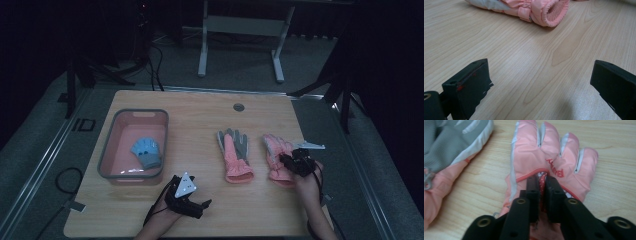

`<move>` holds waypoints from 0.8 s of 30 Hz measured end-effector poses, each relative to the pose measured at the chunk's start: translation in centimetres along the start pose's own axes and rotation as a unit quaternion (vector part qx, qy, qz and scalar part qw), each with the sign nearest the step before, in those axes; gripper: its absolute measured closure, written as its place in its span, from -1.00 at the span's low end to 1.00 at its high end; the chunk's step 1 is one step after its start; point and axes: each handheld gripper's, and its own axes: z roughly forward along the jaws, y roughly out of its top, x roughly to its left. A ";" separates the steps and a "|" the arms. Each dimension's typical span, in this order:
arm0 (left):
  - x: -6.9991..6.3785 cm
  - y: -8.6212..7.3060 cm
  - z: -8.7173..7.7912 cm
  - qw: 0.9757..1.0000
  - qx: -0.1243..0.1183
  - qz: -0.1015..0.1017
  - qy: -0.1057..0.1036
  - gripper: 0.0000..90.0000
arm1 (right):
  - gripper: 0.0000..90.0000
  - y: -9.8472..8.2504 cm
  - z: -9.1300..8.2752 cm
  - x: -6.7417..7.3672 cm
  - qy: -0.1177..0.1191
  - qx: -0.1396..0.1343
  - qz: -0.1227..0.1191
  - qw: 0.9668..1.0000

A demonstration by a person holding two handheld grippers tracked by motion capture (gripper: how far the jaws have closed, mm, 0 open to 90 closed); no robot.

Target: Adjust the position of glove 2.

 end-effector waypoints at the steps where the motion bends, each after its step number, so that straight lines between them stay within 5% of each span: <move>1: 0.0 0.0 0.0 1.000 0.000 0.000 0.000 -0.94 | 0.67 0.1 -0.4 -0.2 0.003 -0.008 -0.007 1.000; 3: 0.0 0.0 0.0 1.000 0.005 0.001 -0.001 -0.94 | 0.54 0.2 -0.7 -0.3 0.014 -0.014 -0.017 1.000; 4: 0.0 0.0 0.0 1.000 0.006 0.001 -0.001 -0.94 | 0.37 0.5 -1.2 -0.7 0.034 -0.011 -0.045 0.998; 9: 0.0 0.0 0.1 1.000 0.006 0.003 -0.001 -0.94 | 0.30 1.0 -1.9 -1.6 0.045 0.004 -0.071 0.996; 20: -0.1 0.0 0.0 1.000 0.006 0.005 -0.002 -0.94 | 0.22 -0.3 0.8 -3.3 0.058 0.039 -0.034 0.997; 24: -0.1 0.0 0.1 1.000 0.007 0.006 -0.002 -0.94 | 0.62 -0.8 1.2 -3.2 0.075 0.027 -0.032 0.996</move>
